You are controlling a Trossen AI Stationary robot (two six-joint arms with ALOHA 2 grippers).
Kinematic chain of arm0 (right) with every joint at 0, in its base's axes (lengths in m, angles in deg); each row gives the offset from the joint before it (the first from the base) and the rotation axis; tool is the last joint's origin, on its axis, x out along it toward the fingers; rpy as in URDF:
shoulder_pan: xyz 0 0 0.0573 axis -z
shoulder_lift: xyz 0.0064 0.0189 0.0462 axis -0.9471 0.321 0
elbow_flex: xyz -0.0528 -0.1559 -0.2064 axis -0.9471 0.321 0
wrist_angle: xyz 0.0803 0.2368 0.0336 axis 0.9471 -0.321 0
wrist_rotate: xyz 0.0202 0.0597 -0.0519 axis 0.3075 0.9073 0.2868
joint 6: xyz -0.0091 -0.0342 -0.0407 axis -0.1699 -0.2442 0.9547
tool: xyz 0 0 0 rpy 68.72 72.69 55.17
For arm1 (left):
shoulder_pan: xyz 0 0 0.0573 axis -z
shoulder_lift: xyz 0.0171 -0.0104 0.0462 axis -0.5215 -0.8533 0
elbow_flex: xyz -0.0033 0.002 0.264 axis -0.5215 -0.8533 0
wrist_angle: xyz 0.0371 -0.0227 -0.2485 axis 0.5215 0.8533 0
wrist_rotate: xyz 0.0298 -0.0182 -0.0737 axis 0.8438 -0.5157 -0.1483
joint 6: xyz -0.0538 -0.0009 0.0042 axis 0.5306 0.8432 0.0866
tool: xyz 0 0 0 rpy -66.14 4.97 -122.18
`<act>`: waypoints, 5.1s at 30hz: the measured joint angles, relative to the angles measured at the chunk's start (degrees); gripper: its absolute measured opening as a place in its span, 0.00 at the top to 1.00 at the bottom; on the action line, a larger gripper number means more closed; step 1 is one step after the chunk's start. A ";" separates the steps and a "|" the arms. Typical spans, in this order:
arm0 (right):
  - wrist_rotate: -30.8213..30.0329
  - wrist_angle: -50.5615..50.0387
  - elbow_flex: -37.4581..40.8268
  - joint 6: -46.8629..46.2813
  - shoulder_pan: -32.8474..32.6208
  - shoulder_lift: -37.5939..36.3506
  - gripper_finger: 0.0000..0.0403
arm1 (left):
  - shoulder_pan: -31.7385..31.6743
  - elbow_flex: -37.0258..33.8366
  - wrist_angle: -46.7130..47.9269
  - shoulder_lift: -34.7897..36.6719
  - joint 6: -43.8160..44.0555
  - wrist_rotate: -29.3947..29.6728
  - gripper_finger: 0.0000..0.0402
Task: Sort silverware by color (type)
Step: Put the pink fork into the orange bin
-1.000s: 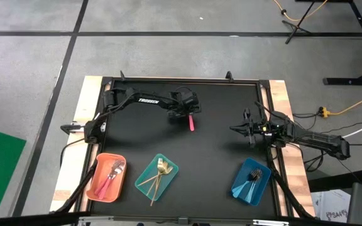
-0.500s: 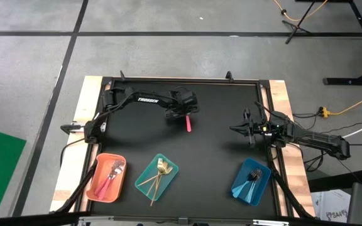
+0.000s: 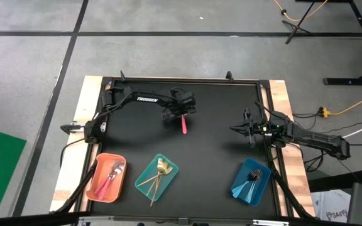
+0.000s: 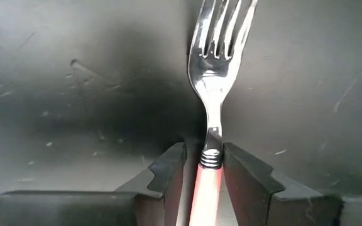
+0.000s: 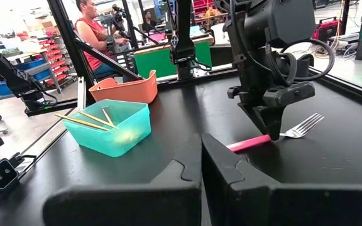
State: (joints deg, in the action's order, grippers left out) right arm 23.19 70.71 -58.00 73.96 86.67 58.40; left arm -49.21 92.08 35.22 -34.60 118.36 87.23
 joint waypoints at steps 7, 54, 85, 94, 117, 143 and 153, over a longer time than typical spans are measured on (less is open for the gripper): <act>0.02 0.01 0.00 0.00 0.00 0.00 1.00 | 0.04 -0.14 0.74 -0.04 0.70 -0.35 0.73; 0.00 0.00 0.00 0.00 0.00 0.00 1.00 | 0.40 -0.29 -1.14 -0.04 0.54 2.69 0.93; 0.02 0.02 0.00 0.00 0.00 0.00 1.00 | 8.27 -0.35 26.16 12.69 2.73 4.88 0.92; 0.00 0.02 0.00 0.00 0.00 0.00 1.00 | 12.66 -0.26 36.82 19.26 8.98 5.16 0.92; 0.07 0.01 0.00 0.00 0.00 0.00 1.00 | 35.28 -1.88 50.12 29.01 23.51 0.72 0.92; 0.04 0.02 0.00 0.00 0.00 0.00 1.00 | 64.93 -9.89 49.91 29.01 44.37 -16.74 0.91; 0.02 0.00 0.00 0.00 0.00 0.00 1.00 | 68.46 -16.23 43.65 29.01 44.06 -16.66 0.91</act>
State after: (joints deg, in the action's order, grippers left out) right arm 23.22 70.70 -58.00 73.96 86.67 58.40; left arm 19.25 75.85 78.87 -5.60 162.42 70.57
